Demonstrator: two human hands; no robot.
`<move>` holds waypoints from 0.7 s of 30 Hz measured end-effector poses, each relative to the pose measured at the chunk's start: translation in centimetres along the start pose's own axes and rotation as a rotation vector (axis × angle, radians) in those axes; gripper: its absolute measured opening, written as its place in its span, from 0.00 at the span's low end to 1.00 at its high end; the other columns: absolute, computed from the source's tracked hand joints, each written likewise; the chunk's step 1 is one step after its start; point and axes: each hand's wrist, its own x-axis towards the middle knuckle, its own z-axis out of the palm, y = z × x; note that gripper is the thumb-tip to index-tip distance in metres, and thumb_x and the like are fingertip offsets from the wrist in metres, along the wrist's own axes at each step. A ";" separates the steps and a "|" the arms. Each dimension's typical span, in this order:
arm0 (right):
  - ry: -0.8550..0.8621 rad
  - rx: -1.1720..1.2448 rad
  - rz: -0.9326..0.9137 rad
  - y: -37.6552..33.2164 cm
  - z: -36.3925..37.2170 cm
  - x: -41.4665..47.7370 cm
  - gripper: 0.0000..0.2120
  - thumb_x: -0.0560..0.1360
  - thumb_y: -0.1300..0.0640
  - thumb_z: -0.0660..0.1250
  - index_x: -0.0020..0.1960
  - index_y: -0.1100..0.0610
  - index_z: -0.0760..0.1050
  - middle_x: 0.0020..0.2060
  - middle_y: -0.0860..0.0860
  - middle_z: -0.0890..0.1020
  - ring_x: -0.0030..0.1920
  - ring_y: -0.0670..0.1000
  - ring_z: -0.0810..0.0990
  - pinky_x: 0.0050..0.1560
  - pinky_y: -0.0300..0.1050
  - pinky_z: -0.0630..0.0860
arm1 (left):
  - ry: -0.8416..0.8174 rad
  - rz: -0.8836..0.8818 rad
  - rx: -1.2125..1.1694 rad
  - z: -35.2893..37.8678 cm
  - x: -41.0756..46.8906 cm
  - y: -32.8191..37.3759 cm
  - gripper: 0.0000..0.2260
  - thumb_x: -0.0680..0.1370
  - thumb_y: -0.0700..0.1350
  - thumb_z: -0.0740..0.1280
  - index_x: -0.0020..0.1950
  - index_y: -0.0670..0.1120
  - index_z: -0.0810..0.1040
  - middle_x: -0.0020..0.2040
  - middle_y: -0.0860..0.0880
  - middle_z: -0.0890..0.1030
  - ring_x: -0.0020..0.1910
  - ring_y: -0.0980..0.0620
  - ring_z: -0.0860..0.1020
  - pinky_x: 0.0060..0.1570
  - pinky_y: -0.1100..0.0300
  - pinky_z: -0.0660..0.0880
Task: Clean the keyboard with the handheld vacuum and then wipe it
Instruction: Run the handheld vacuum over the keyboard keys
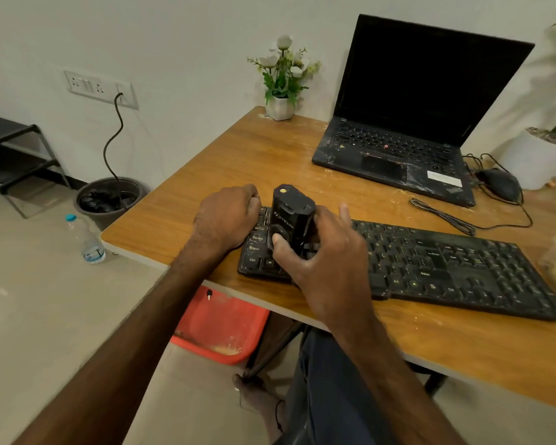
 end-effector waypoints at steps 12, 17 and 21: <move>0.113 -0.244 -0.030 -0.1 -0.7 -0.1 0.17 0.66 0.57 0.80 0.48 0.63 0.76 0.37 0.55 0.82 0.52 0.58 0.66 0.63 0.62 0.68 | 0.003 -0.008 0.013 0.3 0.0 -0.4 0.09 0.83 0.46 0.56 0.50 0.46 0.75 0.42 0.47 0.78 0.41 0.45 0.75 0.38 0.53 0.67; 0.094 -0.253 -0.038 -0.9 0.6 -0.1 0.17 0.67 0.56 0.78 0.50 0.62 0.77 0.38 0.54 0.82 0.47 0.53 0.75 0.68 0.58 0.63 | 0.026 0.043 0.028 0.8 0.3 -0.3 0.05 0.82 0.46 0.59 0.49 0.47 0.72 0.40 0.50 0.75 0.38 0.49 0.71 0.38 0.55 0.66; -0.041 -0.117 -0.086 -3.2 3.3 0.0 0.21 0.70 0.53 0.73 0.57 0.65 0.77 0.41 0.53 0.81 0.42 0.50 0.79 0.75 0.50 0.54 | -0.060 -0.043 -0.005 2.7 0.9 -4.3 0.09 0.78 0.45 0.64 0.57 0.52 0.71 0.44 0.59 0.72 0.46 0.56 0.80 0.39 0.76 0.66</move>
